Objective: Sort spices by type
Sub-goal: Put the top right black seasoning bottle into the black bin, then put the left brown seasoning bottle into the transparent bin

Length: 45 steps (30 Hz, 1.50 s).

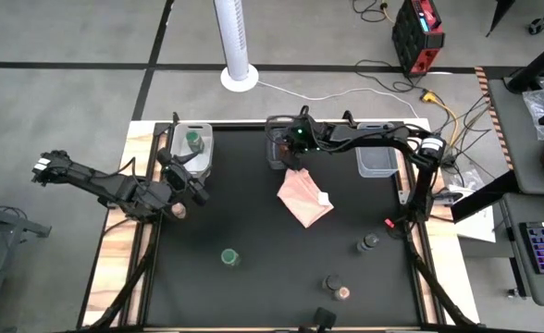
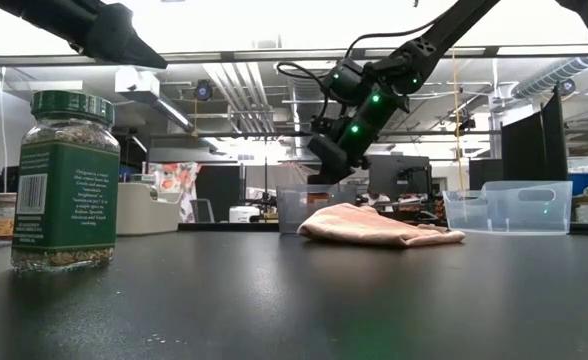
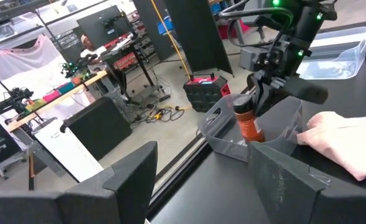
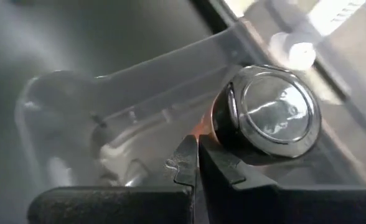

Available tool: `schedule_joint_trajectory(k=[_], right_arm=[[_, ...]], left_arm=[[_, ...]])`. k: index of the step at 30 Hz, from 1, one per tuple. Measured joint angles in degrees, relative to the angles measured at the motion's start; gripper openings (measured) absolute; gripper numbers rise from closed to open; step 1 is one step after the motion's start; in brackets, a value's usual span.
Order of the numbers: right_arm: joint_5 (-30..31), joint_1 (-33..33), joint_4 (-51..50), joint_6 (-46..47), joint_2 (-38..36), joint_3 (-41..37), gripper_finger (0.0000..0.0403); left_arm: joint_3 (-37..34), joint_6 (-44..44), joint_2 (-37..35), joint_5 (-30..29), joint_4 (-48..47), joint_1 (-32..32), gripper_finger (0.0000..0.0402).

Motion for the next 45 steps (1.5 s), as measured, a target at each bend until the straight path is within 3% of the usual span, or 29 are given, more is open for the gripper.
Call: schedule_joint_trajectory(k=[14, 31, 34, 45], right_arm=[[1.2, 0.0, 0.0, 0.0, -0.4, 0.0, 0.0009], [1.3, 8.2, -7.3, 4.1, -9.2, 0.0, 0.0009], [1.2, 10.3, -9.1, 4.1, -11.4, 0.0, 0.0009], [2.9, 20.6, -11.0, 4.5, -21.3, -5.0, 0.0009]], left_arm=[[0.0, 0.0, 0.3, 0.0, 0.0, 0.0, 0.0233], [0.0, -2.3, 1.7, 0.3, 0.0, 0.0, 0.0233], [0.0, -3.4, 1.9, 4.2, 0.0, 0.0, 0.0233], [0.0, -9.0, 1.8, 27.7, -0.1, -0.2, 0.0233]])
